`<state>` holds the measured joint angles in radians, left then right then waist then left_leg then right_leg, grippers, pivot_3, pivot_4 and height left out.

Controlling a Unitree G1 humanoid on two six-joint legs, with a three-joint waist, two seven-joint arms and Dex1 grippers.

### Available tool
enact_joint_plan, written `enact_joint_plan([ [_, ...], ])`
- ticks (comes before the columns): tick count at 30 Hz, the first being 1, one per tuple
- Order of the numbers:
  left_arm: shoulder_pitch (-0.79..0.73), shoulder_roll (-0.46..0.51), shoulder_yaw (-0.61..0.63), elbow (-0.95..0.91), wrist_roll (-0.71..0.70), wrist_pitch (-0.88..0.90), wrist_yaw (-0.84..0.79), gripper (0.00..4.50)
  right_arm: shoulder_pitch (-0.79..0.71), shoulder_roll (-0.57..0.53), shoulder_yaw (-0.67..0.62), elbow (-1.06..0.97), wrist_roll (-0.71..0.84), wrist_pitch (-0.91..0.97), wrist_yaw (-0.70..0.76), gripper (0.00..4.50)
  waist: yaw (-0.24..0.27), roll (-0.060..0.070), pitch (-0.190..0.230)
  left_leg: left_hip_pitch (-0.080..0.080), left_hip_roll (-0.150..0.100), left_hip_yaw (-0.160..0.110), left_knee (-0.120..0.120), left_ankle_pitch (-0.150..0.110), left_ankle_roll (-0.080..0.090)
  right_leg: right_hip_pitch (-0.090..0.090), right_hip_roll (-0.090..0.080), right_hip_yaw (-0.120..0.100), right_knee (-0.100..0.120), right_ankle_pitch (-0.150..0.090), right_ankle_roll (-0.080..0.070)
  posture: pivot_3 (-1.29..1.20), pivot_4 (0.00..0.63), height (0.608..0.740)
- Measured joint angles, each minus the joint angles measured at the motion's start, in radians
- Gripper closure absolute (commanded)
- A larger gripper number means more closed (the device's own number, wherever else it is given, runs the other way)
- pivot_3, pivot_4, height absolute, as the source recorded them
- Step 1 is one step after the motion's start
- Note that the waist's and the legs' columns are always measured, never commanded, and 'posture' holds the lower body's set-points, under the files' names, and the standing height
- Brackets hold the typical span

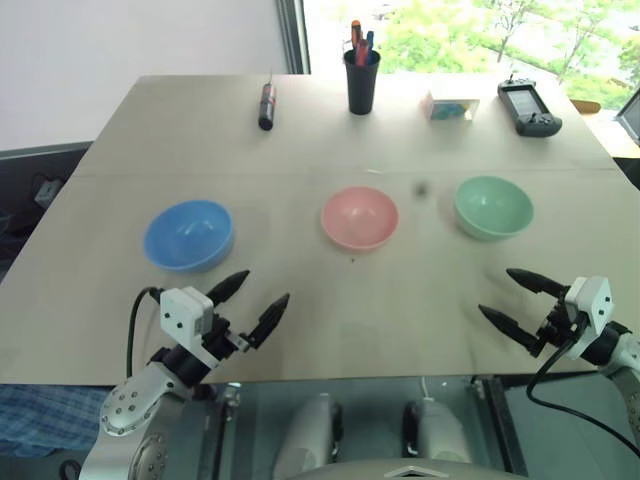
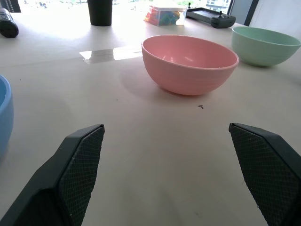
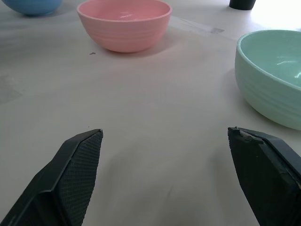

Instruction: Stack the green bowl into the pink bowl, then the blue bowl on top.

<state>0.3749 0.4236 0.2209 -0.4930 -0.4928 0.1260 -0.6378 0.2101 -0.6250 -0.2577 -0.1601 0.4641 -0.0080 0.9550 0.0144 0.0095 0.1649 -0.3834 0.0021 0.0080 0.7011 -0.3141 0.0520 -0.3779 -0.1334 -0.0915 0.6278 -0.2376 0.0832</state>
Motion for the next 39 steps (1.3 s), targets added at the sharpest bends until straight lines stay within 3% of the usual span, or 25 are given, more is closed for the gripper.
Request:
enact_joint_plan([
  [39, -0.011, -0.034, -0.025, 0.011, -0.020, -0.045, -0.055, 0.01, -0.051, 0.001, 0.017, 0.002, -0.012, 0.004, 0.015, 0.00, 0.000, 0.000, 0.000, 0.000, 0.000, 0.001, 0.000, 0.001, -0.002, 0.000, 0.000, 0.001, 0.000, 0.000, 0.000, 0.00, 0.150, 0.737],
])
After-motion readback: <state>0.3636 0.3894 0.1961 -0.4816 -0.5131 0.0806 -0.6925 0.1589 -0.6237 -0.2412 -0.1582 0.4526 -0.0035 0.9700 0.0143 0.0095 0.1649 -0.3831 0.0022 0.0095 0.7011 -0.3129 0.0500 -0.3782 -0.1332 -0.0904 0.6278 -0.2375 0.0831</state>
